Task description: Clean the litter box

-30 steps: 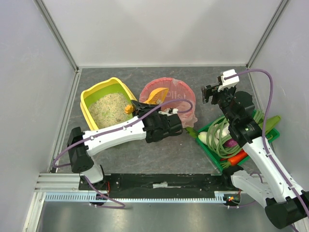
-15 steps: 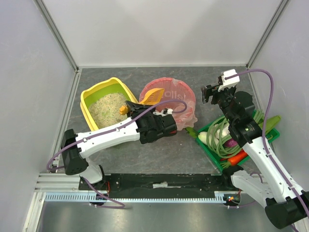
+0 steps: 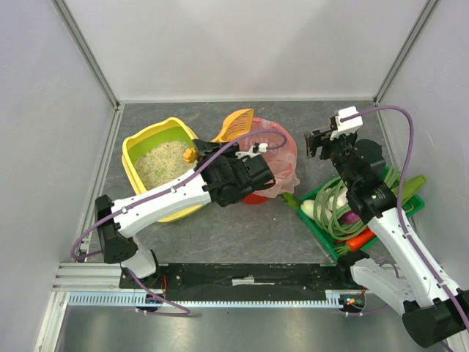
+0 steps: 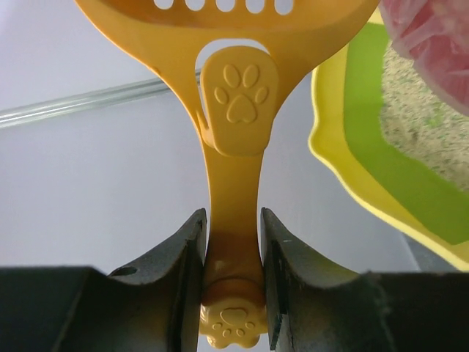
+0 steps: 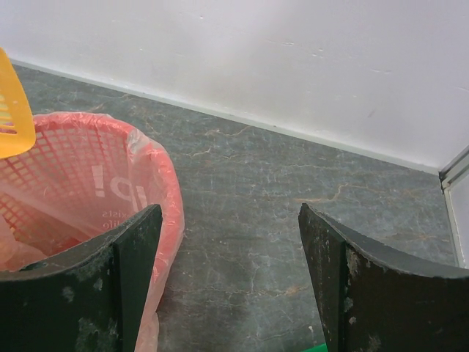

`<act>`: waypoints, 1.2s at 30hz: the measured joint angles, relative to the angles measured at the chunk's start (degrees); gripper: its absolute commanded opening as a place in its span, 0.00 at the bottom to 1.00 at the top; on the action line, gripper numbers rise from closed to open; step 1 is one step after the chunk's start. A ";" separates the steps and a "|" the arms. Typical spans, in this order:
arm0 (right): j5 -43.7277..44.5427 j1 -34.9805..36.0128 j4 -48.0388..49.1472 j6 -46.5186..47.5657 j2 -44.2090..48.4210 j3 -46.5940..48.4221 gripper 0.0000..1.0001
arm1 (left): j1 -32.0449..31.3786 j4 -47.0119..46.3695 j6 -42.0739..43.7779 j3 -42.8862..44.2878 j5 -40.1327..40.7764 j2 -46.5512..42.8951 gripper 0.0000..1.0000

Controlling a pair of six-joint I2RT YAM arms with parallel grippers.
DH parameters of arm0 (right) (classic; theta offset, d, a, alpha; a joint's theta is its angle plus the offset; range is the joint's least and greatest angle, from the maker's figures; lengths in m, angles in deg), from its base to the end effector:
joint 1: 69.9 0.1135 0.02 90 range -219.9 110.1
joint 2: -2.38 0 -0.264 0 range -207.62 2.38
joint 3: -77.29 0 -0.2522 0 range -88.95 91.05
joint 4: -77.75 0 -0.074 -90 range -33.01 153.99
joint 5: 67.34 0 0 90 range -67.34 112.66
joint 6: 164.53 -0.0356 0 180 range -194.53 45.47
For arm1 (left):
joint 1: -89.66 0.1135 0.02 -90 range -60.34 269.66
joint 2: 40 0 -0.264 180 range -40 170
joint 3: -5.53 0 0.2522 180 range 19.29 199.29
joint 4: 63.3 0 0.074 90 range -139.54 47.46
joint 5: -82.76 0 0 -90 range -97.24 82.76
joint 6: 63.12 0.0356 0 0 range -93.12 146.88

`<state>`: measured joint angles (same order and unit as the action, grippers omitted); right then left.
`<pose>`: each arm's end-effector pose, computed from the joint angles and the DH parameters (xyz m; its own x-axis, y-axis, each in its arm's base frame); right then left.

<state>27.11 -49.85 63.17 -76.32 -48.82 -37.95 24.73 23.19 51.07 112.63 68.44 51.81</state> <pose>0.1975 0.0691 0.3764 -0.0251 0.0240 -0.9994 -0.2683 0.9629 0.0299 0.1576 -0.2556 0.3655 -0.3283 0.9410 0.0819 0.2480 0.0022 0.9687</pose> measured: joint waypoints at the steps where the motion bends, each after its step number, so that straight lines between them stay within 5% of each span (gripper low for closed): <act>1: -0.07 0.00 0.00 -0.02 0.00 0.00 0.84 | 0.00 0.09 -0.81 0.87 -0.55 0.07 0.02; 9: -0.13 0.00 0.00 -0.15 -0.66 0.00 0.84 | 0.92 3.56 -18.73 13.03 -12.35 1.49 0.02; 13: -0.15 0.00 -0.04 -0.20 -1.88 0.00 0.84 | 2.14 3.89 -29.03 12.20 -17.90 1.11 0.02; 21: -0.15 0.00 -0.04 -1.27 -3.89 0.00 0.84 | 4.66 -1.03 -37.44 -1.29 -30.32 -11.19 0.02; 27: -0.42 0.00 -0.66 -2.84 -5.01 0.00 0.83 | 12.85 -10.60 -41.29 -15.28 -41.00 -26.58 0.02; 36: -0.79 0.04 -4.52 -4.57 -5.03 0.00 0.83 | 23.91 -19.10 -43.12 -26.14 -55.63 -30.88 0.02</act>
<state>26.32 -49.80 58.64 -80.88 -53.85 -37.95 48.65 4.09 7.94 86.49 12.81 20.93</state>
